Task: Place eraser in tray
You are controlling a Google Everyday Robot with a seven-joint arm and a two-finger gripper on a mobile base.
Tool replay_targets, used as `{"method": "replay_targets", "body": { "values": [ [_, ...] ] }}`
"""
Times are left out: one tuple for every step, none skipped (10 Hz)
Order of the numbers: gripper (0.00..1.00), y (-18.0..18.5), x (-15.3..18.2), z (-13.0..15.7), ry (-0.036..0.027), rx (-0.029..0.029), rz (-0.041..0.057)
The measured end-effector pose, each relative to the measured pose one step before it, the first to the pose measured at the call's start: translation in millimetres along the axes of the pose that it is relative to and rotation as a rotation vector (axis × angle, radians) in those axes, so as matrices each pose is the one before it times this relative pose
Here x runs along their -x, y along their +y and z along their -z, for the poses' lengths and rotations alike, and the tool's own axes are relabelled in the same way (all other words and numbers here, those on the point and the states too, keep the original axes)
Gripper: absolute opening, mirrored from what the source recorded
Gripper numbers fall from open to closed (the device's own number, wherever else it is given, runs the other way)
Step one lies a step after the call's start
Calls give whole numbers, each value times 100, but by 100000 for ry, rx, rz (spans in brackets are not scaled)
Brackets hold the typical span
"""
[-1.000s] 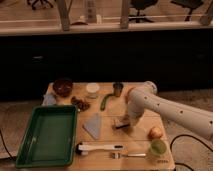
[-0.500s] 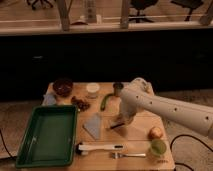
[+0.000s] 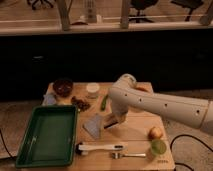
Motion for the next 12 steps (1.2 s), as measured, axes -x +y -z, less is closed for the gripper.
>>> {"method": "replay_targets", "body": {
  "values": [
    [1, -1, 269, 269, 334, 175, 783],
    [1, -165, 512, 261, 1032, 283, 957],
    [1, -588, 1283, 299, -354, -454, 977],
    [1, -377, 944, 157, 40, 56, 974],
    [1, -289, 811, 310, 615, 237, 1581],
    [1, -170, 302, 266, 566, -6, 1361],
    [1, -265, 460, 258, 592, 101, 1600],
    [1, -608, 826, 255, 34, -608, 1759],
    [1, -487, 760, 267, 245, -187, 1086],
    [1, -479, 690, 234, 100, -393, 1283],
    [1, -423, 603, 243, 80, -388, 1647],
    [1, -230, 345, 276, 661, 99, 1784]
  ]
}}
